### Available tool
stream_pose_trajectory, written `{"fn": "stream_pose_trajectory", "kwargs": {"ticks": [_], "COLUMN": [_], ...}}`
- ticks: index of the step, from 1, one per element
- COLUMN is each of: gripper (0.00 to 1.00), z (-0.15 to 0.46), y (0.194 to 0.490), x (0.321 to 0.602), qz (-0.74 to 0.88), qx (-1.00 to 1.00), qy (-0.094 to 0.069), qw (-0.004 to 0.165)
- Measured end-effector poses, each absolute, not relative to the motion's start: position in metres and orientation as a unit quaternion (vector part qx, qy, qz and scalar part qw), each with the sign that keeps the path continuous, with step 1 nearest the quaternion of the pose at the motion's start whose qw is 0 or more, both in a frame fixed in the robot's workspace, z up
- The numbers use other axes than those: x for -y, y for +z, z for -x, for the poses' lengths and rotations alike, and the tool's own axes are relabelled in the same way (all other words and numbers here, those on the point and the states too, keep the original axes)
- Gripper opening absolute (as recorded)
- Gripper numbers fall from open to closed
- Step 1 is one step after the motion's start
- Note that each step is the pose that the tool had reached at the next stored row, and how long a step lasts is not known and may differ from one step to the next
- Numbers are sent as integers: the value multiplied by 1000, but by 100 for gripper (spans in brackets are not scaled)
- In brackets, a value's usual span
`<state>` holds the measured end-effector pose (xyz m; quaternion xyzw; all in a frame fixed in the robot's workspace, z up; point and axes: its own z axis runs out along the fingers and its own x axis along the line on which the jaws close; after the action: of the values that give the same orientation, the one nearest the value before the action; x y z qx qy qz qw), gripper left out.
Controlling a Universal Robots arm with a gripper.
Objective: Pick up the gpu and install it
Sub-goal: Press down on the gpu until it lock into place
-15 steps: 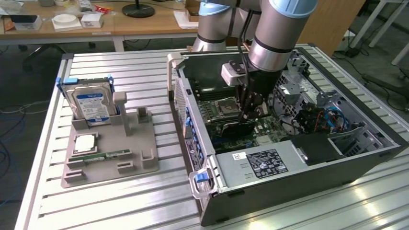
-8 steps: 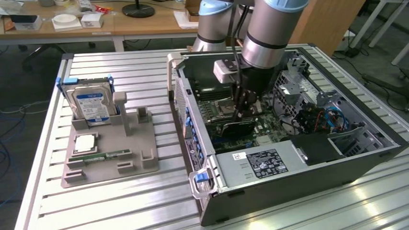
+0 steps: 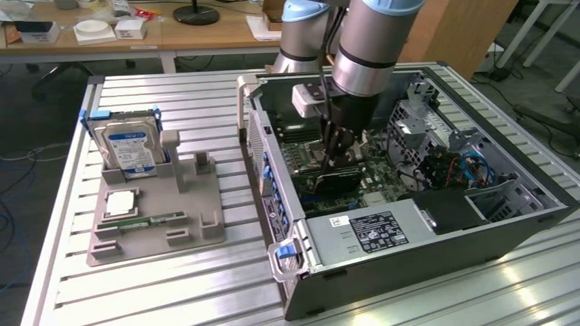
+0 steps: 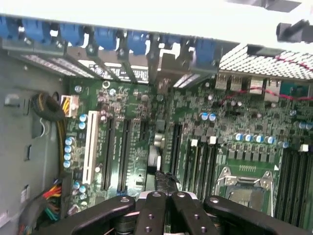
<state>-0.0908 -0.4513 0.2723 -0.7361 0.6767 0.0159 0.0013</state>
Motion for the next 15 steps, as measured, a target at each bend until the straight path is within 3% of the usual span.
{"fn": "stream_pose_trajectory", "kwargs": {"ticks": [15], "gripper": [10], "z": [120], "y": [284], "x": [439], "qz": [736], "qx": [-677], "qy": [16], "qw": [1]}}
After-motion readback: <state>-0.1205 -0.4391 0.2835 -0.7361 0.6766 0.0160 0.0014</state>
